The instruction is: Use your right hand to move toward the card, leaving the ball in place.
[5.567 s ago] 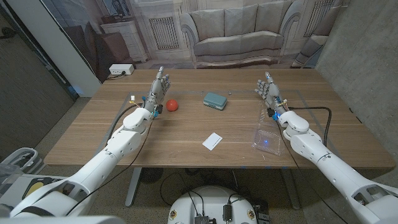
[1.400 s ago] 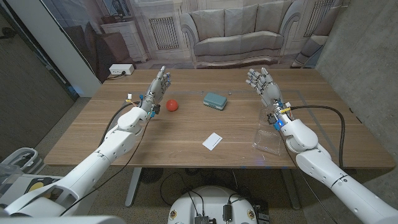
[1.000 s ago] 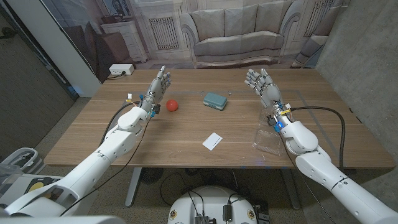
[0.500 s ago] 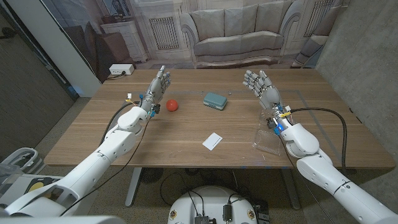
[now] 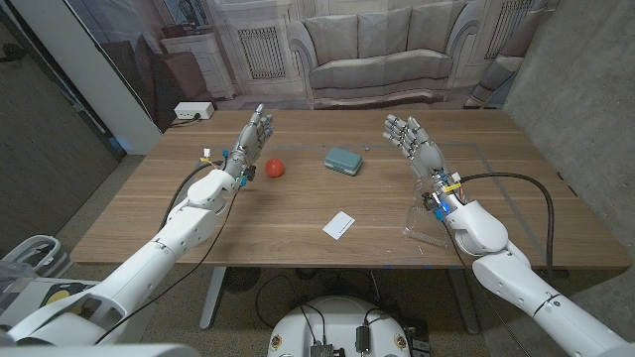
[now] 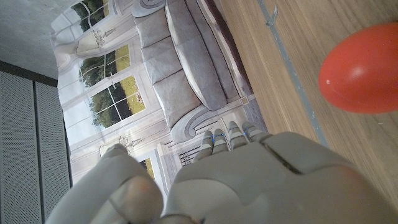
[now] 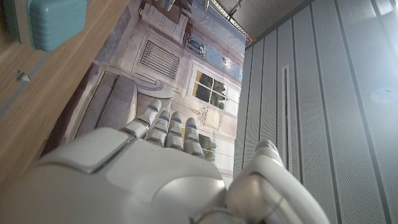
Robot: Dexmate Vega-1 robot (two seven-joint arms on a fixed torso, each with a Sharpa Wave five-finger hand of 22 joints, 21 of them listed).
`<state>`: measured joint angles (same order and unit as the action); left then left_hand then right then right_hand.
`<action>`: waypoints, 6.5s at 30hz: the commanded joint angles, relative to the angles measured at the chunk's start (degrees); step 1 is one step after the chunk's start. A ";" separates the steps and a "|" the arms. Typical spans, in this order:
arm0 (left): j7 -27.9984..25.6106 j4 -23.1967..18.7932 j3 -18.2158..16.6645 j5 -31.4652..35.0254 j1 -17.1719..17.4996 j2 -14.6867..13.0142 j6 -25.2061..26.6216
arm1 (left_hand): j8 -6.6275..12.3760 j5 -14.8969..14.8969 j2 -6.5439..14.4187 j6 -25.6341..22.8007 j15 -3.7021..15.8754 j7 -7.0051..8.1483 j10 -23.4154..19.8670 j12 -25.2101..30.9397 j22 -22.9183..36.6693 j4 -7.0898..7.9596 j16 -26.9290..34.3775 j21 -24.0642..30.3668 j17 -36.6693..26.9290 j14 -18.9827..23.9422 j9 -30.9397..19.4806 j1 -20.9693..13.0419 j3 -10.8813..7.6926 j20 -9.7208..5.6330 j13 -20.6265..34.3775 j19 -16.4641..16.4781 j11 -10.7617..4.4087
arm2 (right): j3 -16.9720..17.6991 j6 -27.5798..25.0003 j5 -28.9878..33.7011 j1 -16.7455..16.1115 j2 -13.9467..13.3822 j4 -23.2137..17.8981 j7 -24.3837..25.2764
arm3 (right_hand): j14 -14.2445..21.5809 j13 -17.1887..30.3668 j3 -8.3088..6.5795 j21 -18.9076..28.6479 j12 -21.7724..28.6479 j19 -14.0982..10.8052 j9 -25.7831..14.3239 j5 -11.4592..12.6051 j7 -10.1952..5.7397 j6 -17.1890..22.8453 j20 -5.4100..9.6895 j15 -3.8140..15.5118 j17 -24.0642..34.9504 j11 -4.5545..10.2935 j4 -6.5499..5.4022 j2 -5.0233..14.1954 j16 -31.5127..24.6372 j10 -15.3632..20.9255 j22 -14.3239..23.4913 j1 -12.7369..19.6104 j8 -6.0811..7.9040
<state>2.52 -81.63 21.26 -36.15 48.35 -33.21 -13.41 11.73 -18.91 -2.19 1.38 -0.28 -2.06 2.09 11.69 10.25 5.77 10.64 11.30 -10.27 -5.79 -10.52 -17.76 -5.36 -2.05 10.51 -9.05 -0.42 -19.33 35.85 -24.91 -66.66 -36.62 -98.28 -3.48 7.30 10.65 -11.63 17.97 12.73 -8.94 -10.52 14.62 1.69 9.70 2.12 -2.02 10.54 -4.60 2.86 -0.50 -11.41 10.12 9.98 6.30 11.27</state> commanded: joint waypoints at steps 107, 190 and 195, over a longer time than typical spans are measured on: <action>-4.43 -9.40 -2.35 1.19 8.41 -2.56 -2.57 | 0.04 0.52 0.81 -1.76 0.12 0.06 -1.52 0.34 0.20 -0.35 0.32 0.36 -0.17 1.34 -0.25 -1.32 1.10 -0.44 0.26 0.37 -0.24 | -2.50 0.29 46.00 -3.23 0.59 -5.92 19.52 | 1.70 0.09 0.14 -2.77 0.60 -1.15 -0.27 0.42 -2.20 3.05 0.95 1.44 0.01 3.22 1.66 0.53 0.38 3.23 0.37 1.50 0.53; -4.70 -8.97 -0.27 2.47 4.60 -1.17 0.08 | -0.15 0.88 1.34 -2.05 0.17 0.10 -1.62 0.09 0.23 -0.44 0.14 0.26 -0.19 1.29 -0.27 -1.88 1.92 0.25 0.28 0.05 0.02 | -13.62 -22.76 68.81 2.81 -11.06 -14.66 22.82 | -0.28 0.06 -1.70 -5.78 0.06 1.93 -0.29 0.71 -4.73 5.72 0.28 1.78 -0.22 4.15 3.56 3.03 1.01 3.35 0.48 5.07 0.77; -4.88 -9.77 -0.46 1.71 5.27 -1.21 0.55 | -0.18 0.91 1.38 -2.03 0.19 0.04 -1.67 0.10 0.23 -0.45 0.14 0.25 -0.19 1.28 -0.27 -1.92 1.97 0.25 0.28 0.03 0.00 | -14.18 -24.05 70.12 2.73 -11.59 -16.90 20.77 | -0.34 0.06 -1.85 -5.85 0.12 2.01 -0.29 0.65 -4.73 5.72 0.32 1.85 -0.23 4.29 3.72 3.16 1.01 3.56 0.49 5.38 0.73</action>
<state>-1.92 -90.34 20.78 -33.97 53.51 -34.54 -13.72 11.73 -18.18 -0.97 -0.45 -0.22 -1.85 0.76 11.69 10.25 5.07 10.64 11.30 -10.27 -4.64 -10.52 -19.73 -3.70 -2.05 10.51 -9.05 -0.29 -32.48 12.86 44.02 -64.64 -46.96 -113.34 19.65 7.19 10.65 -13.33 12.48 12.95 -7.17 -10.52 15.07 -3.08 14.85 2.24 -0.29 10.12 -0.30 6.13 2.58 -10.31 13.37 10.26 11.07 11.69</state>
